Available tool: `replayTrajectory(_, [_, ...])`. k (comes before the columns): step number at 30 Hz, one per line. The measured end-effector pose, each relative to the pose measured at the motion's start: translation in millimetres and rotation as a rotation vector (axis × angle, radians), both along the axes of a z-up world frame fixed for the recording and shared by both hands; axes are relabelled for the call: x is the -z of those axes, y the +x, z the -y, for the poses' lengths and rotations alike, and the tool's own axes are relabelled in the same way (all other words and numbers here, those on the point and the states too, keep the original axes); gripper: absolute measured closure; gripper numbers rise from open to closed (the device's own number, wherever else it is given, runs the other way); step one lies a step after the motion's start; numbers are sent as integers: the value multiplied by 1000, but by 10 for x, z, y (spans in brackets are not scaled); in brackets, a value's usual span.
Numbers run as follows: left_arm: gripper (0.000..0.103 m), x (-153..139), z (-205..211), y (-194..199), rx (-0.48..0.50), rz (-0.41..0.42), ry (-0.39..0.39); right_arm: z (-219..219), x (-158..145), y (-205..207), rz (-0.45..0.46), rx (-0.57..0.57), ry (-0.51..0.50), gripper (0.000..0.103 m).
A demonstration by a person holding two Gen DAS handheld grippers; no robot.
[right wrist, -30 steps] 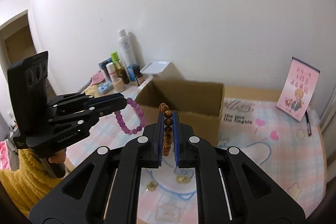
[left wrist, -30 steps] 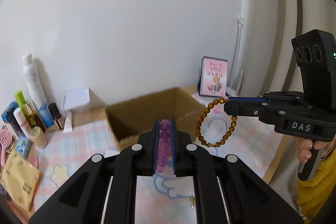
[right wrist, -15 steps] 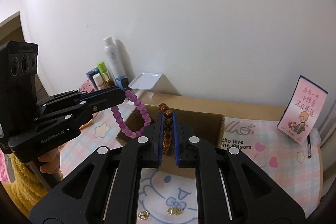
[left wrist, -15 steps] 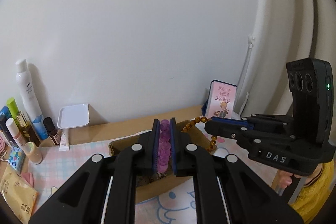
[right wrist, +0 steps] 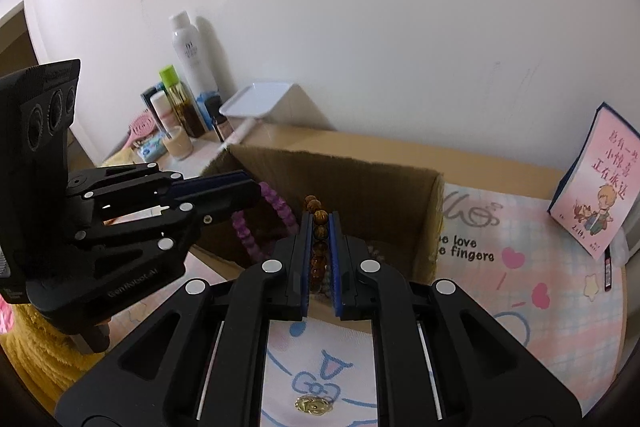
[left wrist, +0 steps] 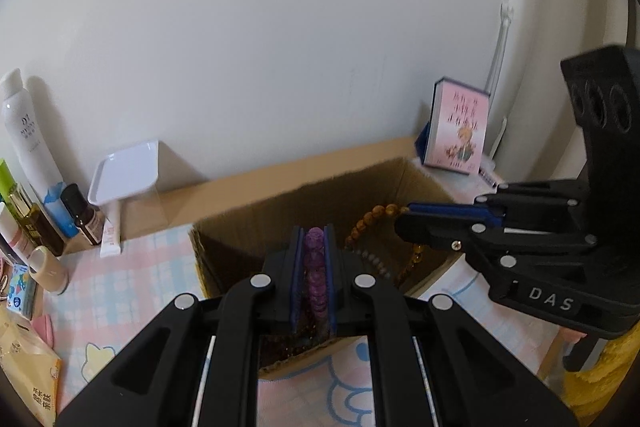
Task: Organize jewelry
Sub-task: 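Lower both bracelets into the box and open both grippers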
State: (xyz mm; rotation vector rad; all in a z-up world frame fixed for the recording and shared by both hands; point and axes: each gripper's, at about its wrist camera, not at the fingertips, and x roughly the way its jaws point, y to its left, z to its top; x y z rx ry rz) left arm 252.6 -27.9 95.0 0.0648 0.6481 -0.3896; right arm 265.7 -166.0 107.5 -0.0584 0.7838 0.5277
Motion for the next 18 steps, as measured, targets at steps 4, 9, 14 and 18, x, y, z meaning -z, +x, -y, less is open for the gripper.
replayTrajectory(4, [93,92,18,41,-1,-21,20,-1,82,20,-13,0,-8,96])
replayTrajectory(9, [93,160,4,76,-9,-49,27,1,126,19,-22,-7,-19,95])
replayTrajectory(14, [93,165,-16,44,-22,-39,32,16,140,0,-12,13,-29,93])
replayTrajectory(18, [67,118,-37,-27,-44,-9,26,47,78,-65,3,4,-7,90])
